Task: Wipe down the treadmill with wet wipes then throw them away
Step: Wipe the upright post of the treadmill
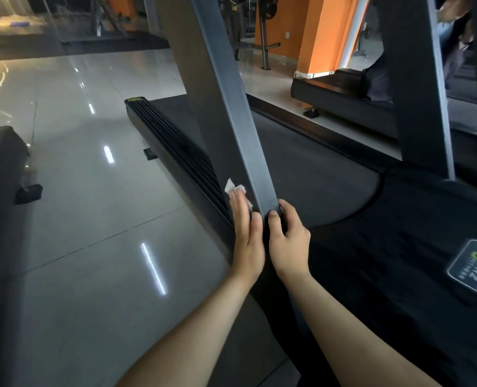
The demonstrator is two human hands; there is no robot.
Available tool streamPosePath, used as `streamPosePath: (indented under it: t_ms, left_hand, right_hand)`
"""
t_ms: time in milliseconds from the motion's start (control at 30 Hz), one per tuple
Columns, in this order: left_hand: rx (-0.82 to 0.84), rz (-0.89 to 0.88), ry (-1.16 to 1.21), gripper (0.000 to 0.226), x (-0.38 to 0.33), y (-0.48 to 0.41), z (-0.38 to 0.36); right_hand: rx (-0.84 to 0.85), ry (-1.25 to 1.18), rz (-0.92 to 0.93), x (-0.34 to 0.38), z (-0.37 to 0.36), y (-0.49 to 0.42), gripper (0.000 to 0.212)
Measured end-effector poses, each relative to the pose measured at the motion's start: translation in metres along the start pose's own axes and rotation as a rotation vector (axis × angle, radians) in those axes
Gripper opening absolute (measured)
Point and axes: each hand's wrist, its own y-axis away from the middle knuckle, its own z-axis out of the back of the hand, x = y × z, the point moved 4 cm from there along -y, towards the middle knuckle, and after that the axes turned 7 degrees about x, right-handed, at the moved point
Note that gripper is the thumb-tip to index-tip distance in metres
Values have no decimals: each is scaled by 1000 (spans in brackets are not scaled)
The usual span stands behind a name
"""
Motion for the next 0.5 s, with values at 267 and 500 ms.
streamPosePath:
  t_ms: [267,500]
  left_hand:
    - [-16,377,337,58,29,28,-7]
    - [53,21,-50,59,-5,36,-17]
  right_hand:
    - [36,39,-27,-18,5,4,30]
    - [28,23,-106,-36,12,20,24]
